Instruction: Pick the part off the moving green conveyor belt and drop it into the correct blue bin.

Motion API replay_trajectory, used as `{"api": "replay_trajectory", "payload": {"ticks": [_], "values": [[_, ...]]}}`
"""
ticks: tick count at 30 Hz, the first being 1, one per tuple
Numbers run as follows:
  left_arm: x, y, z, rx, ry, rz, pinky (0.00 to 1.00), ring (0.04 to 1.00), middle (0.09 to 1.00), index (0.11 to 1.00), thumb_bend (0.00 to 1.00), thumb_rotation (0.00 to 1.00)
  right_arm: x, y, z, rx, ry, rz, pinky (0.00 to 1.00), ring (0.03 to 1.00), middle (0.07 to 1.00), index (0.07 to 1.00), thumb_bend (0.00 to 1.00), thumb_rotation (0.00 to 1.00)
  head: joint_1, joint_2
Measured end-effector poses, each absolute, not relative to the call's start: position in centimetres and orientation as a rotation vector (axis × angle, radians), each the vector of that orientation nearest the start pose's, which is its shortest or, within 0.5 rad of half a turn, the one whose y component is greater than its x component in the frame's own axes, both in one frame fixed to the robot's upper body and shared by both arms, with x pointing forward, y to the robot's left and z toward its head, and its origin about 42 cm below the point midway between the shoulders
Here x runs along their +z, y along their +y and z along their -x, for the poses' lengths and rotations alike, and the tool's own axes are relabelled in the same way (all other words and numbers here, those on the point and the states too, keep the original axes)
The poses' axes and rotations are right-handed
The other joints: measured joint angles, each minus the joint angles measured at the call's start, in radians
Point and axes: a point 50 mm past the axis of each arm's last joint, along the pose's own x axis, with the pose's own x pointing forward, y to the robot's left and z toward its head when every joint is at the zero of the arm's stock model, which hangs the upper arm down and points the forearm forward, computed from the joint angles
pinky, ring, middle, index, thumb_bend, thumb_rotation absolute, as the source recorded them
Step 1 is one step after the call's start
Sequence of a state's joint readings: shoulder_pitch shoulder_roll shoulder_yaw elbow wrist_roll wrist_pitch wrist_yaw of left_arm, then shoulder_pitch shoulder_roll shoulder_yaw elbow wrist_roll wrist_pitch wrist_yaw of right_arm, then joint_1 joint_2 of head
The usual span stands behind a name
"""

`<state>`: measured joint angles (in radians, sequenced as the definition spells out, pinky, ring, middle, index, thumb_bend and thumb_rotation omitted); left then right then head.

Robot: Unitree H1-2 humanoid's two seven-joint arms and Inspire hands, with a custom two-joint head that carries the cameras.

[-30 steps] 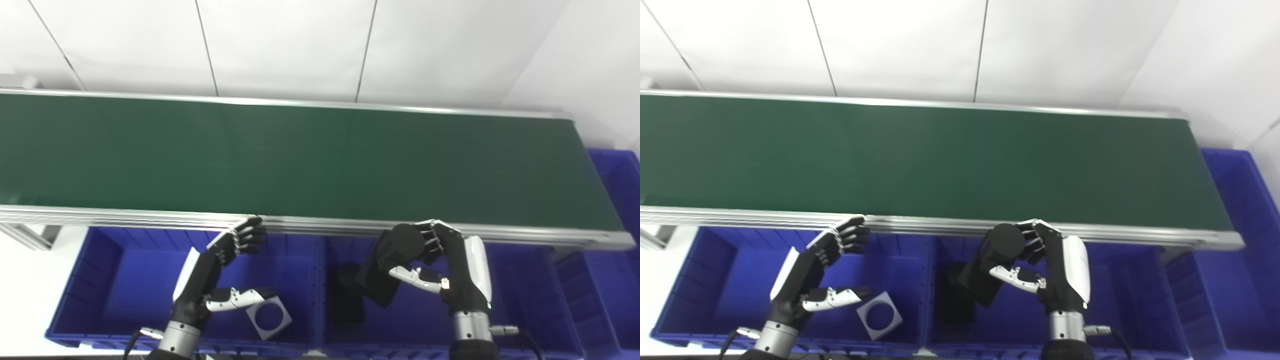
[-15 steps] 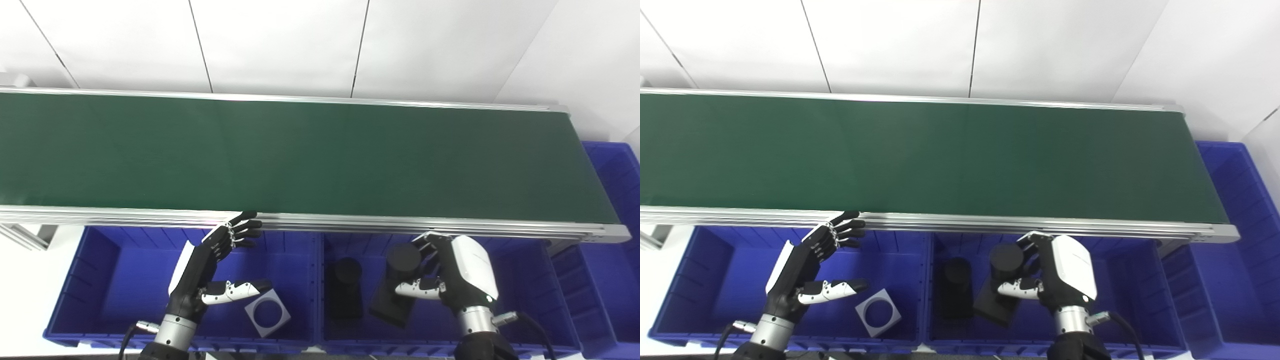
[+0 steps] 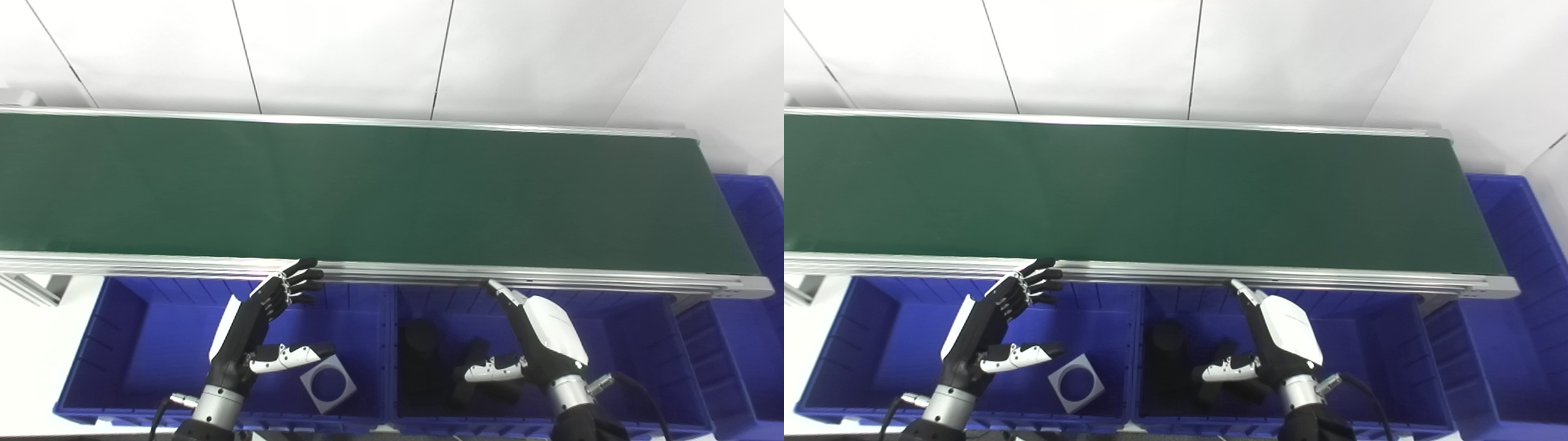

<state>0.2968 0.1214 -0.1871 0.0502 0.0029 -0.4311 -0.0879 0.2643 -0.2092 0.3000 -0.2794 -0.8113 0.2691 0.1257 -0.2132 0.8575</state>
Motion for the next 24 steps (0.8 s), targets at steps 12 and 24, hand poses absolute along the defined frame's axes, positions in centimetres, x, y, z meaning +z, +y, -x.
{"api": "replay_trajectory", "payload": {"ticks": [12, 24], "values": [[4.2, 20.1, -16.4, -0.285, -0.075, -0.108, 0.69, 0.754, 0.796, 0.814, 0.8, 0.24, 8.8, -18.8, -16.8, 0.192, 0.09, 0.566, 0.75, 0.877, 0.947, 0.97, 0.88, 0.36, 0.015, -0.037], [3.3, 20.0, -16.4, -0.273, -0.041, -0.095, 0.7, 0.762, 0.803, 0.822, 0.8, 0.26, 7.8, -17.7, -14.9, 0.154, 0.076, 0.225, 0.75, 0.839, 0.886, 0.925, 0.86, 0.35, 0.017, -0.066]]}}
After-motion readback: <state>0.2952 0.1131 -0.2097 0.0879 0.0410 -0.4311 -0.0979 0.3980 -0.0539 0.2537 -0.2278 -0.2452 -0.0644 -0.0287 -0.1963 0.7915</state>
